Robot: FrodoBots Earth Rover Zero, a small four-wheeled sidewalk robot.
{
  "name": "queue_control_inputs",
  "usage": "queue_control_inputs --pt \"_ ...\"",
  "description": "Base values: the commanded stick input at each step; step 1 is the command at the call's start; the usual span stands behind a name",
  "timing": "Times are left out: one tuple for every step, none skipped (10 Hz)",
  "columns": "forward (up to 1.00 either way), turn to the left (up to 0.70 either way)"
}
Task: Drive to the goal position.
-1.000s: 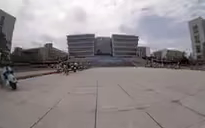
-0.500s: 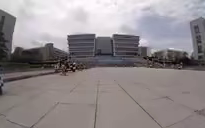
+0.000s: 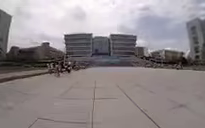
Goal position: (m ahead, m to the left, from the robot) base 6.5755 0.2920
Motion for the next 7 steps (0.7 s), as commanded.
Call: queue_control_inputs --pt "1.00 0.00" --pt "1.00 0.00" --pt "1.00 0.00" --pt "1.00 0.00" --pt "1.00 0.00" --pt "1.00 0.00" --pt "1.00 0.00"
